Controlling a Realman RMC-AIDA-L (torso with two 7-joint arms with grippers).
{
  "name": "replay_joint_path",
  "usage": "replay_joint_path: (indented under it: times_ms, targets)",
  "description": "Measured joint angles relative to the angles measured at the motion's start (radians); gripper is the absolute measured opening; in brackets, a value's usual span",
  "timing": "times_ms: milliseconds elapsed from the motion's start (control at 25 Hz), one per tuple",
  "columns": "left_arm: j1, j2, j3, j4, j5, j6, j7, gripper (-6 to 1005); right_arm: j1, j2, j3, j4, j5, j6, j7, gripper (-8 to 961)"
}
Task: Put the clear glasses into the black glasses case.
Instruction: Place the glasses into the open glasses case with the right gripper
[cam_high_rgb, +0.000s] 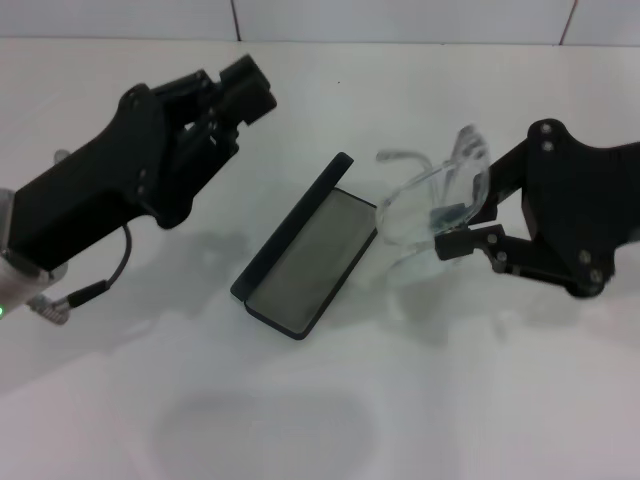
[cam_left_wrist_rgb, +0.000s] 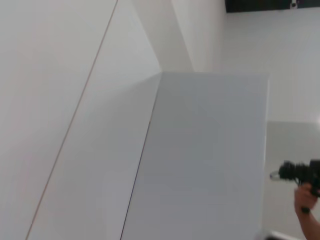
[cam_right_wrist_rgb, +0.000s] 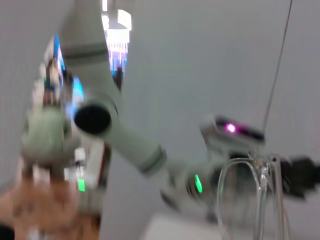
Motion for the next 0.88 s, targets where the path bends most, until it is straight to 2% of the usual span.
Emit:
replay_joint_path:
  times_ms: [160,320,400,600,880]
  targets:
    - [0.041,0.012,0.000,0.074,0.081,0.003,-0.014,141,0.069,0.002,0.045,-0.235,-0.237,0.006,0.163,82]
    - [0.096,0.019,-0.017,0.182,0.203,0.003,-0.033,141,0.180,0.010,0.010,-0.352,-0.453,0.007,0.260,83]
    - [0.118,0.013,-0.044,0.218,0.254,0.003,-0.044,141,0.225,0.011,-0.048,-0.371,-0.546,0.020,0.267,83]
    - [0.134,-0.008,-0.084,0.227,0.294,0.003,-0.053,141,0.308,0.011,-0.183,-0.386,-0.697,0.048,0.239,84]
    - [0.131,-0.009,-0.086,0.230,0.297,0.003,-0.053,141,0.427,0.014,-0.321,-0.369,-0.819,0.076,0.180,84]
